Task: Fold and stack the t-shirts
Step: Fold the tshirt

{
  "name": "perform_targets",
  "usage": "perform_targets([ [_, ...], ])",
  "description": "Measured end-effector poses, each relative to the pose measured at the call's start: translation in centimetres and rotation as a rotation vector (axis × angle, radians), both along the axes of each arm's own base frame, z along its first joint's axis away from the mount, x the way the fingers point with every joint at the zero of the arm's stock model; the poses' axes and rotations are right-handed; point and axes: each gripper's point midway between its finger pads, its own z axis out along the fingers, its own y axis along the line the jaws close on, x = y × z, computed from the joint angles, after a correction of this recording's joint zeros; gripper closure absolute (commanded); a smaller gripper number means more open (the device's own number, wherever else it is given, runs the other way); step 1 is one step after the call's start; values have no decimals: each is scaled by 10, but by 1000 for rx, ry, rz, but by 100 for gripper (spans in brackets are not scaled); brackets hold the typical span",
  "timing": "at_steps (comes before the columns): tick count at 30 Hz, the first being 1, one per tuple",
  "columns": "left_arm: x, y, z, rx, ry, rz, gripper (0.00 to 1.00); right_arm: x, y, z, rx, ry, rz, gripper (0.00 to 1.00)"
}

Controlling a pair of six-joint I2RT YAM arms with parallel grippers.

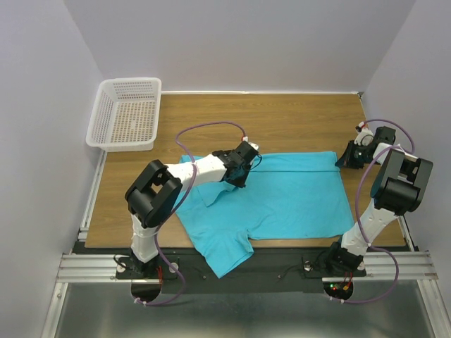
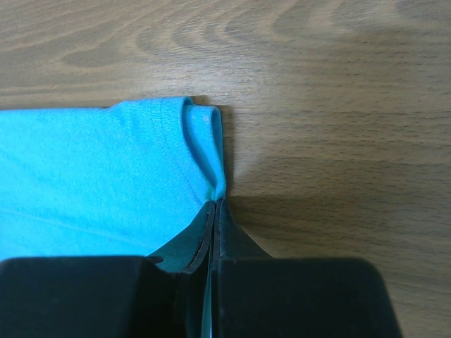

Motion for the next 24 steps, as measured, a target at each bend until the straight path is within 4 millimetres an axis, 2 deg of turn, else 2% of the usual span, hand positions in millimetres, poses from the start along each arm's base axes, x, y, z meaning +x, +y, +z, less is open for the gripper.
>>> perform_targets([
  [7,-5,-2,2,15,8,-19,92,0,0,0,2,1,-2,99],
  [16,-5,-22,18,-68,31,-40,92,0,0,0,2,1,-2,99],
  [17,-5,-25,19,-77,35,-42,90,0,0,0,3,1,-2,99],
  [20,-7,-31,15,-95,59,-49,70,0,1,0,5,0,-1,99],
  [21,-8,-31,12,-94,71,-47,60,0,1,0,5,-1,-1,99],
  [22,-9,-31,10,-92,77,-48,60,0,1,0,6,-1,-1,99],
  [23,-11,-31,6,-89,88,-44,51,0,1,0,6,-1,0,99],
  [24,-11,-31,4,-85,94,-44,47,0,1,0,7,-1,0,99],
])
